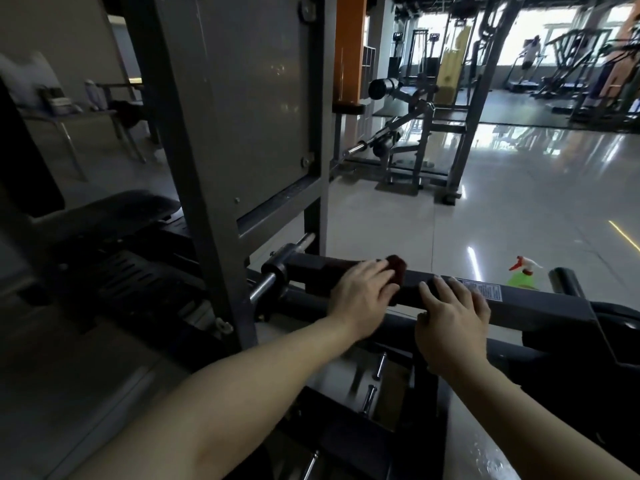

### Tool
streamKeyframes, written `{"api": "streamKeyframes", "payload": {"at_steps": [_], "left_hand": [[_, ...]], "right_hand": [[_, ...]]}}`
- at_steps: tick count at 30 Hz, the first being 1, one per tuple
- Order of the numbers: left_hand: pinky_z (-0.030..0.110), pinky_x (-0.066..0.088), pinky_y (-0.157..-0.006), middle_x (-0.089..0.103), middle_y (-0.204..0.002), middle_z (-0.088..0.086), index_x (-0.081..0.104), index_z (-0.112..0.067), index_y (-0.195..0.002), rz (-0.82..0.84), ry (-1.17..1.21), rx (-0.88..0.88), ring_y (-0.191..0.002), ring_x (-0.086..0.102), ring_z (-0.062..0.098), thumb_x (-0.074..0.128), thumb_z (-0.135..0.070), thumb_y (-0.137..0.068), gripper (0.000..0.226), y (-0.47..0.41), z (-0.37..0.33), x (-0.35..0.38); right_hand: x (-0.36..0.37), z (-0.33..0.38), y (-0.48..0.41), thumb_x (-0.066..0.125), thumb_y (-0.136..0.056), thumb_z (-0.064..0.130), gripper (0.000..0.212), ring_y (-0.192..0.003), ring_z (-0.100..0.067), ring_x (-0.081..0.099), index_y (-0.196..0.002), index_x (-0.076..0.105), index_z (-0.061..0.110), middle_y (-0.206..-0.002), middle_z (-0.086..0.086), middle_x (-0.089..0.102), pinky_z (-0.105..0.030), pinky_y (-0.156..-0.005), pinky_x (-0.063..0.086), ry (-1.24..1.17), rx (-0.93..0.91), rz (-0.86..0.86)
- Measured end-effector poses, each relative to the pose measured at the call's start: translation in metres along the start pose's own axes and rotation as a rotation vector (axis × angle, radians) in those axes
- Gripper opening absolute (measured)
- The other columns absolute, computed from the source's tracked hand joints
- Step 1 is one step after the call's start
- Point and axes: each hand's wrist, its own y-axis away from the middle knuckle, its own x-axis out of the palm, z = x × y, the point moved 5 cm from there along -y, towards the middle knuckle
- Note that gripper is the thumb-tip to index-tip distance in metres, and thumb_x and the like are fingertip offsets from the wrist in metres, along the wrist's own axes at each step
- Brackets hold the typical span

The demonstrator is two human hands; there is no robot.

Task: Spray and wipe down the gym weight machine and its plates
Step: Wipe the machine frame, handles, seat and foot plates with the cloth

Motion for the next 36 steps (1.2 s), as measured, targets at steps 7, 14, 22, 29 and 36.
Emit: {"api": "streamKeyframes", "payload": {"at_steps": [7, 14, 22, 29, 36], "left_hand": [[0.039, 0.035, -0.115, 0.055, -0.147, 0.002, 0.064, -0.019, -0.134, -0.035, -0.176, -0.403, -0.135, 0.048, 0.024, 0.035, -0.037, -0.108, 0.043, -0.008, 0.115, -0.034], [0.044, 0.027, -0.119, 0.053, -0.147, 0.009, 0.064, -0.017, -0.129, 0.093, -0.311, -0.527, -0.136, 0.044, 0.028, 0.021, -0.038, -0.109, 0.052, -0.031, 0.111, -0.018], [0.04, 0.025, -0.123, 0.043, -0.159, 0.0, 0.049, -0.023, -0.149, 0.157, -0.201, -0.196, -0.147, 0.036, 0.021, 0.031, -0.044, -0.108, 0.049, -0.01, 0.061, -0.01], [0.042, 0.03, -0.118, 0.04, -0.16, 0.005, 0.048, -0.02, -0.15, 0.182, -0.409, -0.551, -0.144, 0.038, 0.027, 0.024, -0.041, -0.11, 0.051, -0.007, 0.149, -0.042], [0.049, 0.047, -0.1, 0.055, -0.135, 0.018, 0.053, -0.014, -0.139, 0.136, -0.383, -0.899, -0.123, 0.054, 0.035, 0.028, -0.033, -0.109, 0.044, -0.025, 0.159, -0.057]], "right_hand": [[0.005, -0.006, -0.001, 0.071, -0.089, 0.028, 0.059, -0.15, -0.032, 0.032, -0.145, 0.056, 0.023, -0.156, -0.008, 0.047, -0.05, -0.12, 0.013, -0.011, -0.053, -0.058], [0.001, -0.008, -0.004, 0.065, -0.091, 0.03, 0.06, -0.152, -0.027, 0.025, -0.149, 0.05, 0.028, -0.161, -0.003, 0.04, -0.045, -0.119, 0.006, -0.008, -0.073, -0.055], [0.004, -0.006, -0.003, 0.071, -0.087, 0.026, 0.057, -0.148, -0.031, 0.032, -0.143, 0.058, 0.023, -0.154, -0.008, 0.049, -0.05, -0.117, 0.014, -0.008, -0.063, -0.088], [0.005, -0.008, -0.002, 0.072, -0.082, 0.024, 0.06, -0.145, -0.031, 0.037, -0.141, 0.06, 0.022, -0.151, -0.008, 0.052, -0.051, -0.116, 0.019, -0.015, -0.09, -0.101], [-0.001, -0.012, -0.002, 0.062, -0.09, 0.03, 0.065, -0.154, -0.024, 0.022, -0.153, 0.044, 0.028, -0.163, -0.001, 0.036, -0.044, -0.12, 0.009, -0.01, -0.116, -0.045]]}}
